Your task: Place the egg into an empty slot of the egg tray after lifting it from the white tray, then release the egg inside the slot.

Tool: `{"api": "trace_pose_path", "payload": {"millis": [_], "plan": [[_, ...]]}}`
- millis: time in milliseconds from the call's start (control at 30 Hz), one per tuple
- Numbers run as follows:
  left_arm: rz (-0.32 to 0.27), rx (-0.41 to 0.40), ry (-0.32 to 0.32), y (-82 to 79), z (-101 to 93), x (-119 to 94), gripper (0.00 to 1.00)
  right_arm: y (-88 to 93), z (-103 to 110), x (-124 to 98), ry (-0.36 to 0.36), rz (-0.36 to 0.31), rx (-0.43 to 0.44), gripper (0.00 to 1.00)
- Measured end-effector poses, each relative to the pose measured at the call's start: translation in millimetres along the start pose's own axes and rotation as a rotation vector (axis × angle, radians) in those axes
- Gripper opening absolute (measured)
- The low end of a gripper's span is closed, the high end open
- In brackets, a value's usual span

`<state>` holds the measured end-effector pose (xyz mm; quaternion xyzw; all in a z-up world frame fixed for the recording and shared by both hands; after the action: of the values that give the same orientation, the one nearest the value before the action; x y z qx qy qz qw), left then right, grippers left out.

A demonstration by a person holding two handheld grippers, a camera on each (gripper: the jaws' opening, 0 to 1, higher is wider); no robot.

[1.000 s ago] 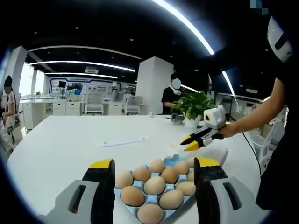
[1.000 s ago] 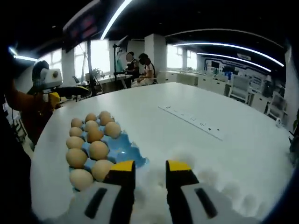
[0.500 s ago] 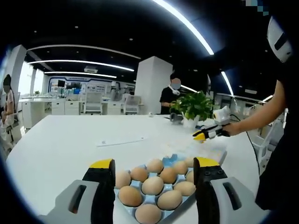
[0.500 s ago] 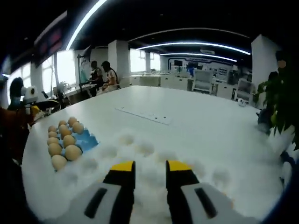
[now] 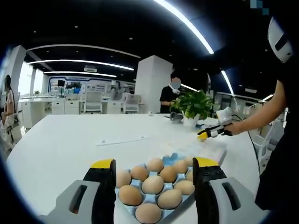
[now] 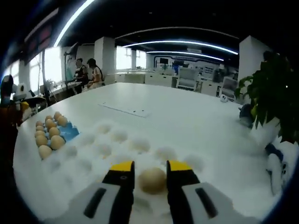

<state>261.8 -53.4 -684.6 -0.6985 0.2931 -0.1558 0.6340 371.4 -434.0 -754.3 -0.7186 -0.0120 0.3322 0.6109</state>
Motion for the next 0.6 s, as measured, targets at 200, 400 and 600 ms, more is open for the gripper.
{"api": "trace_pose_path", "payload": {"millis": [200, 400, 600], "plan": [[-0.002, -0.005, 0.0, -0.2, 0.3, -0.9, 0.66, 6.2, 2.6, -0.9, -0.019, 0.027, -0.092, 0.26], [-0.001, -0.005, 0.0, -1.1, 0.5, -3.0, 0.65, 10.6, 3.5, -0.2, -0.167, 0.163, -0.246, 0.26], [0.002, -0.004, -0.015, -2.1, 4.2, -5.6, 0.64, 13.2, 2.4, 6.2, -0.251, 0.264, -0.257, 0.27]]}}
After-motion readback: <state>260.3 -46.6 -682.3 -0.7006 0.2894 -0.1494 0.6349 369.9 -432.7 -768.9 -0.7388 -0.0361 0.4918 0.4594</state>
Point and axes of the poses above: the point that each gripper's makers call its tool centre point, and the gripper's own axes: x roughly forward along the fingers, z roughly to its left, y roughly out of its underside, the point moved 1 cm from there along -x, roughly backward along the fingers, and after that the axes turned 1 degree about -y, right-handed, at the moved point
